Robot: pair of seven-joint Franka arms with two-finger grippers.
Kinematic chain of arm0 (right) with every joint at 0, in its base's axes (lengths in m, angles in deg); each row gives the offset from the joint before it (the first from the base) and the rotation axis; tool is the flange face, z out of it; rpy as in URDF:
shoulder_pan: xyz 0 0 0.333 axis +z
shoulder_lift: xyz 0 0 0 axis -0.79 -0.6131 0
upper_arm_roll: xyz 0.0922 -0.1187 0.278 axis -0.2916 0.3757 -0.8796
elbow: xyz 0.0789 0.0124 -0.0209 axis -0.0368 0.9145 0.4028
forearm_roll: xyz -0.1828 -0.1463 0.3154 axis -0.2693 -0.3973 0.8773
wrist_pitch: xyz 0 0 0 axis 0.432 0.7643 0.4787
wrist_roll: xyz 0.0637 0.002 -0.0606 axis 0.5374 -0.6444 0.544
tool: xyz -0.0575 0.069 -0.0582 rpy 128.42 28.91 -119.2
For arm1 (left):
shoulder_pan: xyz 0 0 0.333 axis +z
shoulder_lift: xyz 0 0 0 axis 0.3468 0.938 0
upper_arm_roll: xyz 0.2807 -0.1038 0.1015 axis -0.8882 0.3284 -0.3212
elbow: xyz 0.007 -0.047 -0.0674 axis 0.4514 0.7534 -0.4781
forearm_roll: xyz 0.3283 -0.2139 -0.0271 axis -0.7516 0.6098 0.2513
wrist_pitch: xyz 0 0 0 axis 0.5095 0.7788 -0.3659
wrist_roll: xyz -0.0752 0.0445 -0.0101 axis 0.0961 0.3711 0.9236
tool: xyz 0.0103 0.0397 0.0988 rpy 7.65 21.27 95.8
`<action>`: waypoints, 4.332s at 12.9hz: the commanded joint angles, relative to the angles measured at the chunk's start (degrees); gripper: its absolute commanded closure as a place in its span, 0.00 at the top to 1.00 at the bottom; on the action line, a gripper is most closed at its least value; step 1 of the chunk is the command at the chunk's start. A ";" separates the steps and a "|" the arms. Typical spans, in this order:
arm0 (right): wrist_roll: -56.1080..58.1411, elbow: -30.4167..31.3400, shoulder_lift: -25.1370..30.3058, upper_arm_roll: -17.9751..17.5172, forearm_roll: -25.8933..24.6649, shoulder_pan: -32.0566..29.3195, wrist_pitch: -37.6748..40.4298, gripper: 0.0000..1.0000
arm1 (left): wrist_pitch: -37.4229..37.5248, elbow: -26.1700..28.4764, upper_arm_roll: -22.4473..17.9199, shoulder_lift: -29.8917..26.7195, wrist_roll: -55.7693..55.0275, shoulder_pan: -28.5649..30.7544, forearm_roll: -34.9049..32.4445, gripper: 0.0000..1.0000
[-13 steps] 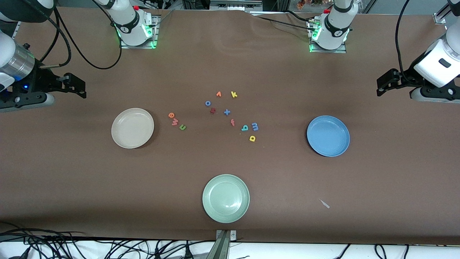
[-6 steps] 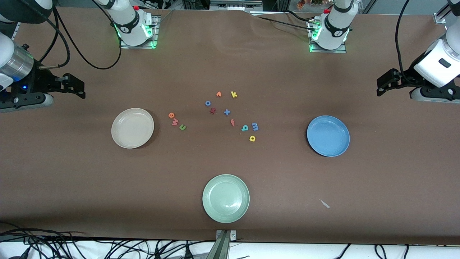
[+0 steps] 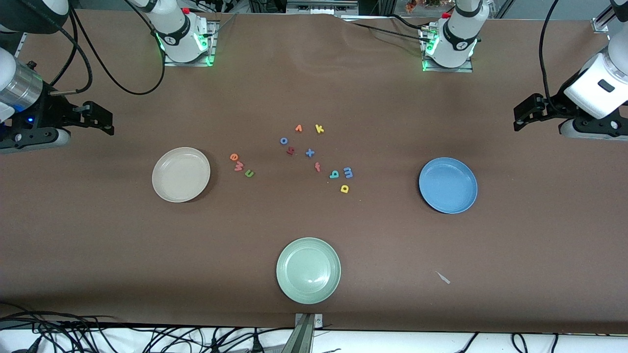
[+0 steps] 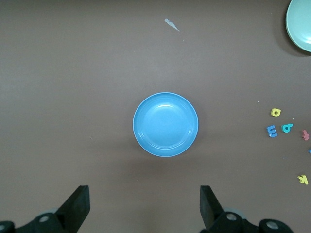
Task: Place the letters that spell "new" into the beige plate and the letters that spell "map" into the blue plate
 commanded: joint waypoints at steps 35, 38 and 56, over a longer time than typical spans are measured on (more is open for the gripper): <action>-19.93 42.30 -15.35 -11.58 1.68 10.35 -62.92 1.00 | 1.06 -1.73 0.04 0.74 -0.35 0.12 1.30 1.00; -19.93 42.30 -16.49 -11.58 1.68 10.35 -63.54 0.96 | 1.06 -1.73 0.12 1.09 -0.35 -0.15 1.30 1.00; -19.13 44.41 -16.59 -11.58 1.59 10.35 -63.37 0.28 | 0.89 -1.73 0.21 1.44 -0.44 -0.67 1.39 1.00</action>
